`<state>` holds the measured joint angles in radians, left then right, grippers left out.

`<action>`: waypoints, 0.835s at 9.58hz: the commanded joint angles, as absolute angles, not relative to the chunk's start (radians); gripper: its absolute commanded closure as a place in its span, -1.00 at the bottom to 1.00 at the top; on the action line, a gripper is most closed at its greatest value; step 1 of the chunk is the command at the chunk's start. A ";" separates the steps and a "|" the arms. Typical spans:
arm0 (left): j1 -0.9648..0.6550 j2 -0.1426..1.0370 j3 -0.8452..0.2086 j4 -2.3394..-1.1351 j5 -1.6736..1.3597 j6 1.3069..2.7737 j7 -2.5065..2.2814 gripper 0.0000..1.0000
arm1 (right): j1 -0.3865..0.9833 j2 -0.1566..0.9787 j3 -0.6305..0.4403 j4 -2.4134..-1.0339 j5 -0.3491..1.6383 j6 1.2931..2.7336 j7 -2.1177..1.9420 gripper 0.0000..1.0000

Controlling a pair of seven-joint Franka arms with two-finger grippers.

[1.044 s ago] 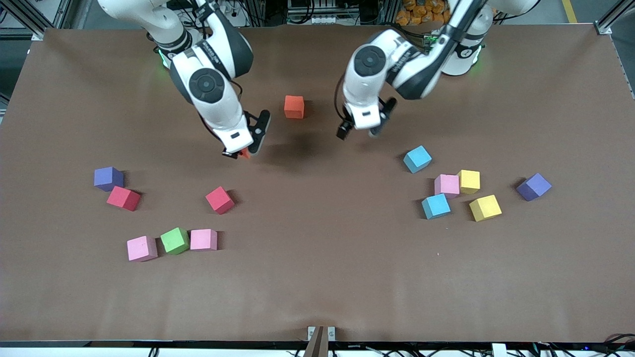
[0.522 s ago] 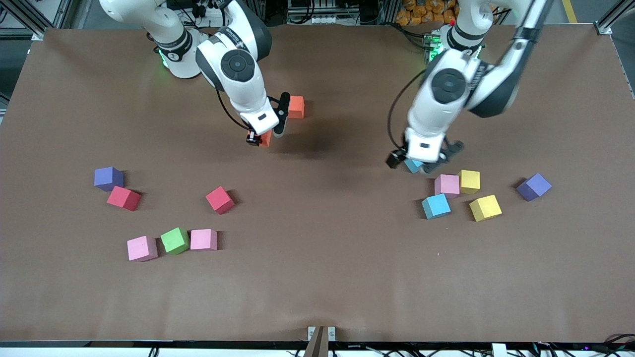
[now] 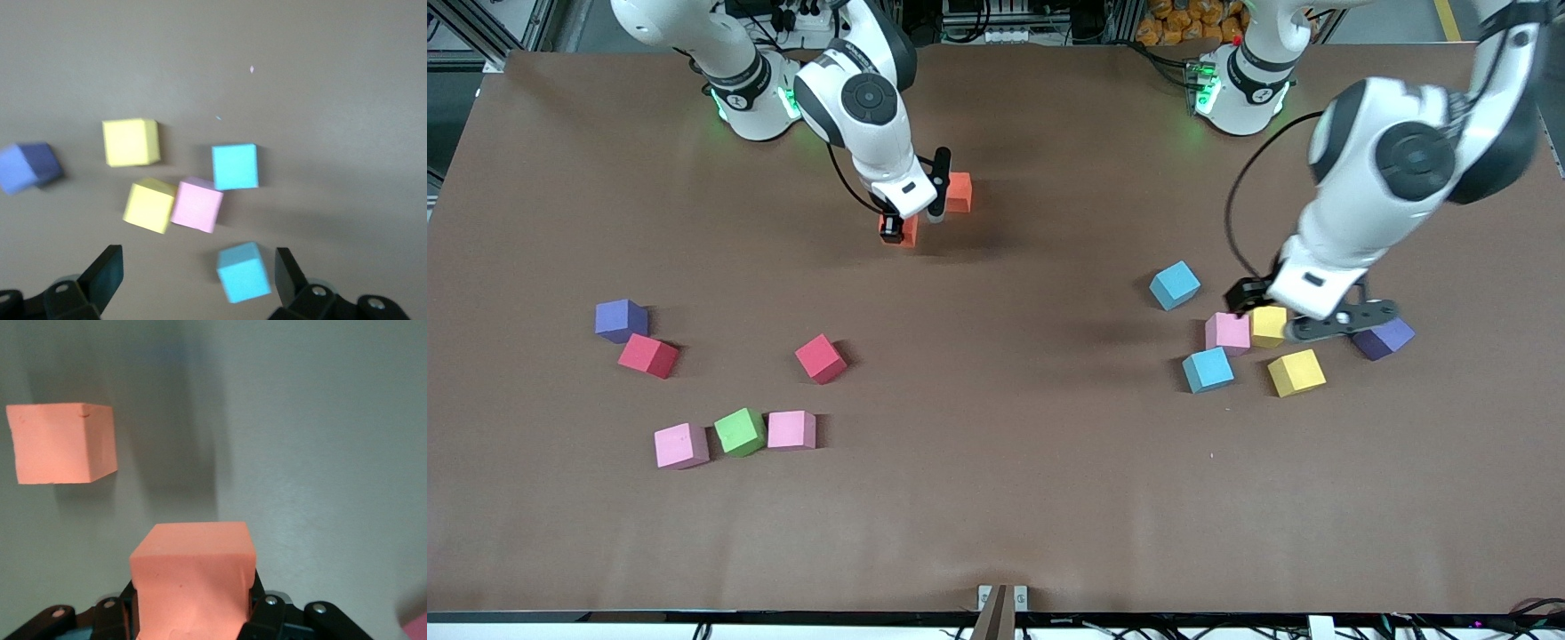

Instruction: Form number 2 with 11 blocks

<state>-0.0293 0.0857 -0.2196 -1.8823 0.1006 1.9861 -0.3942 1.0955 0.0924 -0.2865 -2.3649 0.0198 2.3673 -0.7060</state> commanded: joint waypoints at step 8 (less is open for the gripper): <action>0.011 -0.014 -0.160 -1.671 0.078 1.523 -0.091 -1.00 | 1.311 0.021 -0.333 -2.598 0.018 2.583 -0.572 0.88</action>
<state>0.0016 0.0013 -0.1601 -1.6793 0.0973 1.5627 -0.1169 1.2732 0.0607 -0.3147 -2.5441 0.0199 2.5488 -0.6016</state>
